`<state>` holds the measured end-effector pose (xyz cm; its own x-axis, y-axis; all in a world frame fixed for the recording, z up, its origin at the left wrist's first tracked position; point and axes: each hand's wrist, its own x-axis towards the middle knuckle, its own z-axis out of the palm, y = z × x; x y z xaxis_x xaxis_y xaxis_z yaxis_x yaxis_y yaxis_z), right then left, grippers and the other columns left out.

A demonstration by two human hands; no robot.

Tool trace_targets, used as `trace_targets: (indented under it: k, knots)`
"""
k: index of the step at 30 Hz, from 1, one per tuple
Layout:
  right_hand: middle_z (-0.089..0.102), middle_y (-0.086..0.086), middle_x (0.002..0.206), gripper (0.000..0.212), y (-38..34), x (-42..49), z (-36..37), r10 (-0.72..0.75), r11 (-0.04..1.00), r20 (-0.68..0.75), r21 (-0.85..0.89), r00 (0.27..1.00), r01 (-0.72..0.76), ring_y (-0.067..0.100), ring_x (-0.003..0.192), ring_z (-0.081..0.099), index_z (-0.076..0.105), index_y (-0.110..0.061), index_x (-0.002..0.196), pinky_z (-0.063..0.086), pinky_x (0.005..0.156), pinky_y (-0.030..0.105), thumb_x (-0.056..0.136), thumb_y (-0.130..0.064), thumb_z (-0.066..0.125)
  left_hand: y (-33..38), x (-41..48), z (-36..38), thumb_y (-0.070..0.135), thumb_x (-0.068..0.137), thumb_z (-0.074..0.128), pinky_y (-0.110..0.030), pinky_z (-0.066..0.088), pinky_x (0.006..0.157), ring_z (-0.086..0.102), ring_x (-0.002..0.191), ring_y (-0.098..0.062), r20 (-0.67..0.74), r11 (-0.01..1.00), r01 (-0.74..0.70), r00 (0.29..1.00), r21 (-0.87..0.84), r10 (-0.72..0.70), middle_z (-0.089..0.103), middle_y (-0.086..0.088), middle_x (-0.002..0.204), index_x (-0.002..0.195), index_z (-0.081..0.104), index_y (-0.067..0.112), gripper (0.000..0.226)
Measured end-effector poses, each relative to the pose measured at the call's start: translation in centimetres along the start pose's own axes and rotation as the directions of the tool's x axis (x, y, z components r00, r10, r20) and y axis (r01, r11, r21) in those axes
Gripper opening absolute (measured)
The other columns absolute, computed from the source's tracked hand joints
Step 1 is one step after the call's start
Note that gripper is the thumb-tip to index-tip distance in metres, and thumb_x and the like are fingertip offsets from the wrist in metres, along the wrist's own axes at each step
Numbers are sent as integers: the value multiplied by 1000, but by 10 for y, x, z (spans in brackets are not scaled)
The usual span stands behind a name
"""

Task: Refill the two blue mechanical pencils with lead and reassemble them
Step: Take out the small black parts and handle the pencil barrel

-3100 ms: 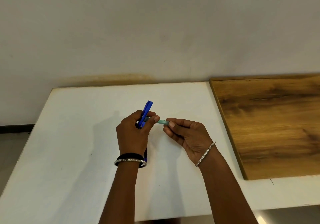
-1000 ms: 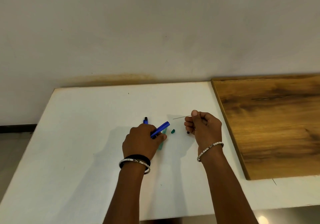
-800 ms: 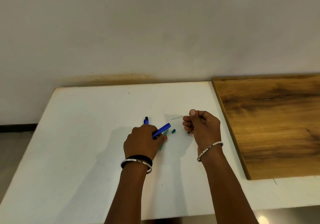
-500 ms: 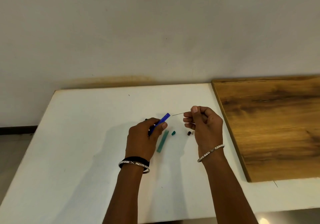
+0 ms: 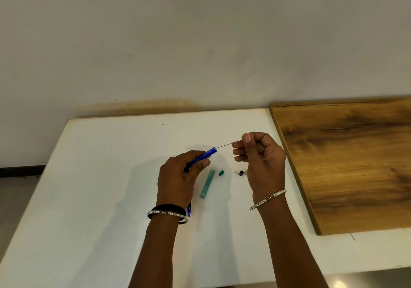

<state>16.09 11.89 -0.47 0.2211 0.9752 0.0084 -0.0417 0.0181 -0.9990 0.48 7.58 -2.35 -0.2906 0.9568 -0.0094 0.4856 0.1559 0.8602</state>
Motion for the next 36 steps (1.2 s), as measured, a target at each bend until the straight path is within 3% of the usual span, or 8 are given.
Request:
trace_targets:
  k: [10,19,22,36]
  knots:
    - [72,3,77,12,1,-1,0,-21,999,42,-45,999,23,12,65,68,64,-10,91,56,58,20,93,-20,58,3,-1,2,39,84,64,-28,49,85,62,96,-14,3,1000,-5,1000,-13,5,72,9,101,107,71,30,26]
    - [71,-3,79,8,1,-4,1,-40,981,198,-179,979,76,13,72,67,71,-15,87,56,59,20,86,-22,67,9,-2,6,41,83,63,-27,50,84,61,96,-14,24,1000,-19,1000,-1,19,71,8,101,108,70,29,29]
    - [73,-8,80,6,1,-5,-2,-20,983,245,-170,969,63,12,75,67,74,-18,86,58,60,22,84,-21,70,7,-2,5,40,84,64,-20,47,80,63,95,-13,21,1000,-16,1000,-6,16,72,9,97,106,71,30,26]
    - [75,-4,82,7,1,-5,-7,60,991,270,-132,961,-25,17,75,69,75,-27,88,56,61,22,83,-26,70,6,-3,6,43,84,61,-23,50,79,65,90,-12,55,1000,-31,998,6,31,73,6,93,107,71,26,31]
